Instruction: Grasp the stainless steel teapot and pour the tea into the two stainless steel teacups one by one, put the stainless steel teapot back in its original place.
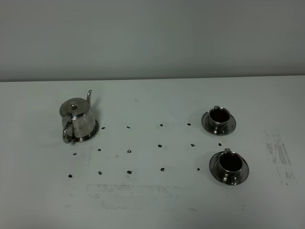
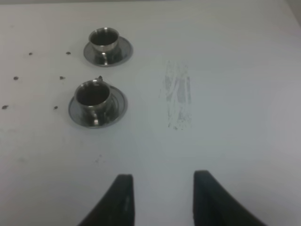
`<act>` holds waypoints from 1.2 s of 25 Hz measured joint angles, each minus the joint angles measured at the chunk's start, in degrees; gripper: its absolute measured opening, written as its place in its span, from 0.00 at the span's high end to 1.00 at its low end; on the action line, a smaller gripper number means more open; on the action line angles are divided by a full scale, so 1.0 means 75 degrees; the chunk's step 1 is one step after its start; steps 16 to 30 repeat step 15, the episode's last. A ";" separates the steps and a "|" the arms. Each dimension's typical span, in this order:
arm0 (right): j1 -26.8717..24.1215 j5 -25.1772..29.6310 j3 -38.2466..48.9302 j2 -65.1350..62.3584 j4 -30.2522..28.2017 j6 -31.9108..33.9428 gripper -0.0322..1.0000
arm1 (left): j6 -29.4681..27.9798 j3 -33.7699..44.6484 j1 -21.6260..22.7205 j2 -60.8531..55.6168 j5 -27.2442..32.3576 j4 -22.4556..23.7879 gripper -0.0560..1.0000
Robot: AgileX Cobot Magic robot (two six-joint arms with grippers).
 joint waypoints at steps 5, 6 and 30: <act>0.0000 0.0000 0.0000 0.0000 0.0007 0.0000 0.68 | 0.0000 0.0000 0.0000 0.0000 0.0000 0.0000 0.61; 0.0000 0.0000 0.0000 0.0000 0.0007 0.0000 0.68 | 0.0000 0.0000 0.0000 0.0000 0.0000 0.0000 0.61; 0.0000 0.0000 0.0000 0.0000 0.0001 0.0000 0.68 | 0.0000 0.0000 0.0000 0.0000 0.0000 0.0000 0.61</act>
